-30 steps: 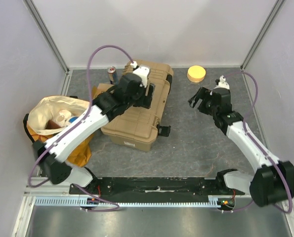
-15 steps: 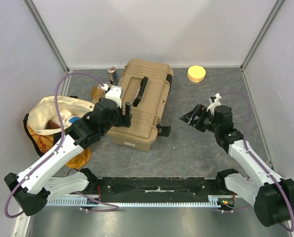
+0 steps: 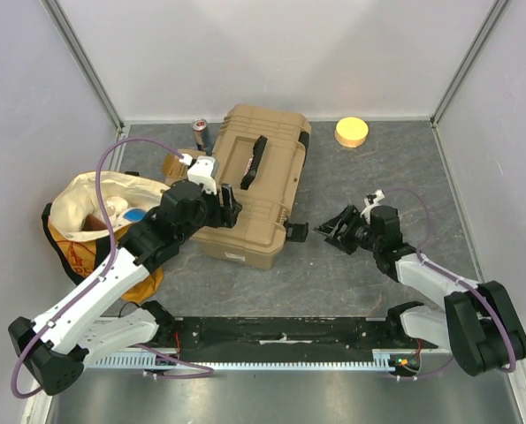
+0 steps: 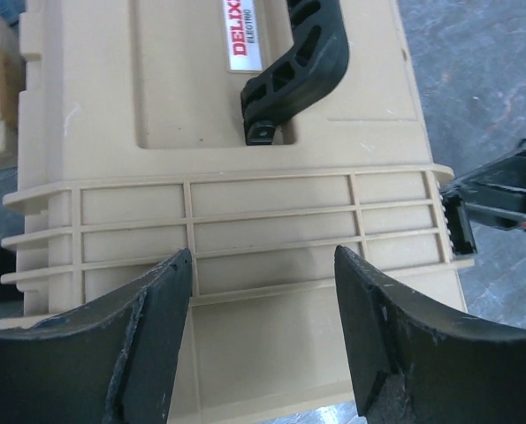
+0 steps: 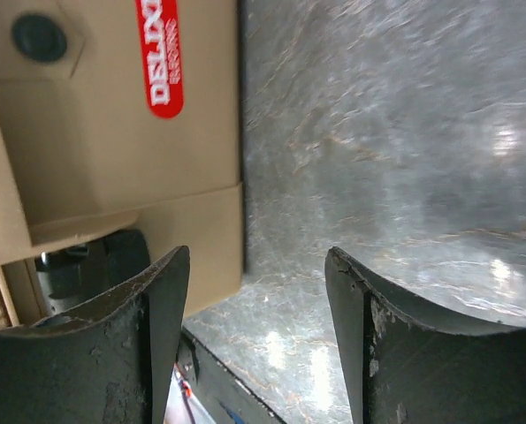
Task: Pack the tool kit
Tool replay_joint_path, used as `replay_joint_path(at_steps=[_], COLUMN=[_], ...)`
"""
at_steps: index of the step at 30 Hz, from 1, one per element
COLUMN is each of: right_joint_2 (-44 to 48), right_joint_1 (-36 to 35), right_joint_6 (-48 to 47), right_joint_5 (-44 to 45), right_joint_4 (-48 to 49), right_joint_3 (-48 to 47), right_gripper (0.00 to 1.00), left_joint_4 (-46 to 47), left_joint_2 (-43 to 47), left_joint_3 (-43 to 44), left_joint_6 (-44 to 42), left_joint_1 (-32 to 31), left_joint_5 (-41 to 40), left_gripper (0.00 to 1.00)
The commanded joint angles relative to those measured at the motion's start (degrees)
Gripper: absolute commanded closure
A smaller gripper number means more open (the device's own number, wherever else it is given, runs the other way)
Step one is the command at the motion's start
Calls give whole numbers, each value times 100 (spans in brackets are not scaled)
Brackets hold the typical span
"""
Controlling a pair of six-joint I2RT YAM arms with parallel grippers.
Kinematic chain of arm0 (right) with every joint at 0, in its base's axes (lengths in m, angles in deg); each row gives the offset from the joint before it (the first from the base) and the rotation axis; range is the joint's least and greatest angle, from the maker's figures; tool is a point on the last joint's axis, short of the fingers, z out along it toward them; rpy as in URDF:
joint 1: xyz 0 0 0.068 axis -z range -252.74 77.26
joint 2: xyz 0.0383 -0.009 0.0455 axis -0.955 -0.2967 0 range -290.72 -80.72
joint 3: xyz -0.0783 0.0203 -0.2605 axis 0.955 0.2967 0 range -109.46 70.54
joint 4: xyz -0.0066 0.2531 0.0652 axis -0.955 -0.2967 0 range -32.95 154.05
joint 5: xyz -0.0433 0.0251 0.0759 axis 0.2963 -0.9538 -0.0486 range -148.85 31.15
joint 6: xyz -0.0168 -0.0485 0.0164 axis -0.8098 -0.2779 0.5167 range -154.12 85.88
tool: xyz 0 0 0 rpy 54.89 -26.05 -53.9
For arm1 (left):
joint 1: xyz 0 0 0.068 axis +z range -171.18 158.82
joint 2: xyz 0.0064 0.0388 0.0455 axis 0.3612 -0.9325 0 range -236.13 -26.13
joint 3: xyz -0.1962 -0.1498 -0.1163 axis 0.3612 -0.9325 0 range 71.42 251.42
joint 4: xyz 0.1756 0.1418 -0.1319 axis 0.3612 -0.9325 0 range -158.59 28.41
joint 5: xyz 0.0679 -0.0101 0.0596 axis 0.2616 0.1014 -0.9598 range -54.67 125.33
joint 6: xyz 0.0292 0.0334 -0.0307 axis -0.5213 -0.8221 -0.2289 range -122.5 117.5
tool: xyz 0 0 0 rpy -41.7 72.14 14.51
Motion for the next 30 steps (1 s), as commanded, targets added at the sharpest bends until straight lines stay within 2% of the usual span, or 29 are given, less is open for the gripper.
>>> replay_joint_path(at_steps=[1,6,12,18,22,30], right_joint_2=[-294,-698,-1059,-972,-743,-944], right_joint_1=[-382,-839,-866,-884,-884,-892], right_joint_6=[355,601,891,2164,2868,3537], right_joint_5=[-395,-352,-123,386,843,1037], right_joint_4=[1330,2129,2648,4045,4512,5610], right_joint_3=[-25,-86,-25,650,994,1100], right_gripper=[30,30,30,31,31,33], left_joint_4=[-537,-255,-211,-246,-228,-184], left_joint_2=[-794,-1058,-1436,-1489,-1524,-1612], left_joint_3=[-667,-588,-245,-148,-174,-113], left_joint_6=[238,343,344,405,493,546], left_joint_1=[-92,-84,-92,-84,-84,-84], left_joint_5=[1805,1823,1595,1402,1393,1454], left_gripper=[31,32,33,34,35,35])
